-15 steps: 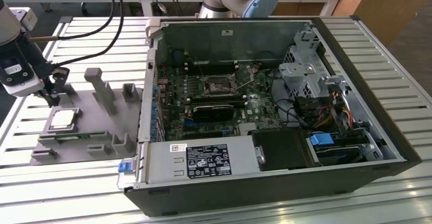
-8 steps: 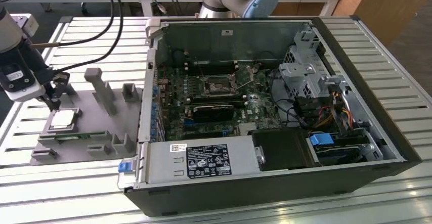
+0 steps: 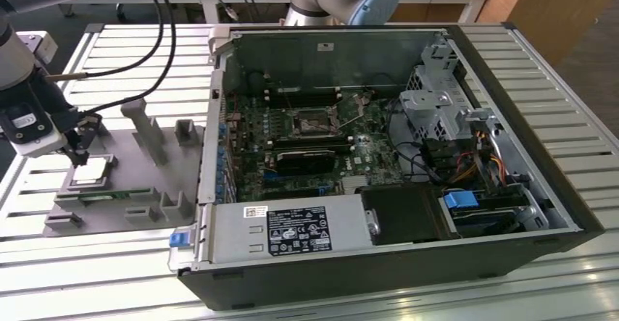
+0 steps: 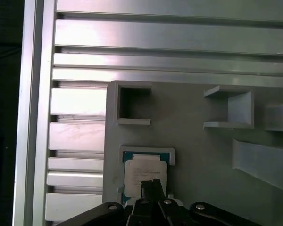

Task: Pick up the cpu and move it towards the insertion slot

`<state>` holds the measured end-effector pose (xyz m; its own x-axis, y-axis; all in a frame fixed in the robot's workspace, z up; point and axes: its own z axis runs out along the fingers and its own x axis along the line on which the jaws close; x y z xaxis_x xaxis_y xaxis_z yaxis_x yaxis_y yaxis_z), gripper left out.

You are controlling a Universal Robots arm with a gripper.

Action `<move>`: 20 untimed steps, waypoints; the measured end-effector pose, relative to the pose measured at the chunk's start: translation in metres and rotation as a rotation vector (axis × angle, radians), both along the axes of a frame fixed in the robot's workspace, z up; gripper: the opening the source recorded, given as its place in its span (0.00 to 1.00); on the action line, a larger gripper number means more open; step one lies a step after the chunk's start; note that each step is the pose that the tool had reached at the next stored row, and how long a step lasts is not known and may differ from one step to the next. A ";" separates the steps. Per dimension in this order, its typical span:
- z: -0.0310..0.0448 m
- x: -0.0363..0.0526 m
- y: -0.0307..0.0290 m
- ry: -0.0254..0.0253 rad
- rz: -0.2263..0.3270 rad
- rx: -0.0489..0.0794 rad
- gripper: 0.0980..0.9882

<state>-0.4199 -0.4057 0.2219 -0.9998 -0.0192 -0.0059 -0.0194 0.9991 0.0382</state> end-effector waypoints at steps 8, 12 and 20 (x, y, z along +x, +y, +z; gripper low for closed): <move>-0.0117 -0.0003 -0.0059 -0.0010 0.000 0.002 0.00; -0.0136 -0.0008 -0.0065 -0.0034 0.000 0.037 0.00; -0.0193 -0.0011 -0.0075 -0.0035 0.000 0.039 0.00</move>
